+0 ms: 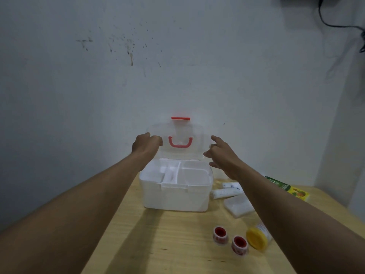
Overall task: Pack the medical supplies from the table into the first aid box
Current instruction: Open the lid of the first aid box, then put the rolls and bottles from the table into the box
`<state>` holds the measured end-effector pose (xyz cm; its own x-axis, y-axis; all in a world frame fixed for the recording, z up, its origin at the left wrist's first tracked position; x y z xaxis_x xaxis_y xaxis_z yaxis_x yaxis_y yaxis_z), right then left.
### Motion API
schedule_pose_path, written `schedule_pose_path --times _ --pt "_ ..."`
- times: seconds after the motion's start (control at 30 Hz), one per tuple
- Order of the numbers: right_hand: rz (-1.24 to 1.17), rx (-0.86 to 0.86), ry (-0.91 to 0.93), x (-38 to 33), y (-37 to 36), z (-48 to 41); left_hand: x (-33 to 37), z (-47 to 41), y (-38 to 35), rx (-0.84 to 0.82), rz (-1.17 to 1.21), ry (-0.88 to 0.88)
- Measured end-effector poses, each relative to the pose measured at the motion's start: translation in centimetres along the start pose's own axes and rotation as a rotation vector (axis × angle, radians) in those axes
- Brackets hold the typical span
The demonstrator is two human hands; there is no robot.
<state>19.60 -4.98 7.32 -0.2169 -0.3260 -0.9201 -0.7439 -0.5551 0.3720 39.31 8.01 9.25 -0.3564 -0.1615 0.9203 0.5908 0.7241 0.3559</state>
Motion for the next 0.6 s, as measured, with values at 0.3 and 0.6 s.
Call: schedule_pose_path --times 0.3,0.6 --pt "0.068 0.001 0.004 0.3 0.2 0.0 -0.5 -0.3 -0.5 0.010 -0.025 -0.020" --pt "0.346 0.042 -0.010 0.4 3.6 2.9 -1.3 6.8 -5.5 0.001 -0.683 -0.340"
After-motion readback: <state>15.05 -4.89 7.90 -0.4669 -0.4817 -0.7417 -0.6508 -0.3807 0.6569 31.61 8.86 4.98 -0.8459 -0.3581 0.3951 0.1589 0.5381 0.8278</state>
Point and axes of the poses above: each hand's wrist, its own z-axis away from the middle knuckle, its own y-axis out of the back of the hand, x = y × z, the point moved 4 cm from there along -z, towards the middle knuckle, and after that the axes turned 5 degrees about -x, right-handed, at the moved point
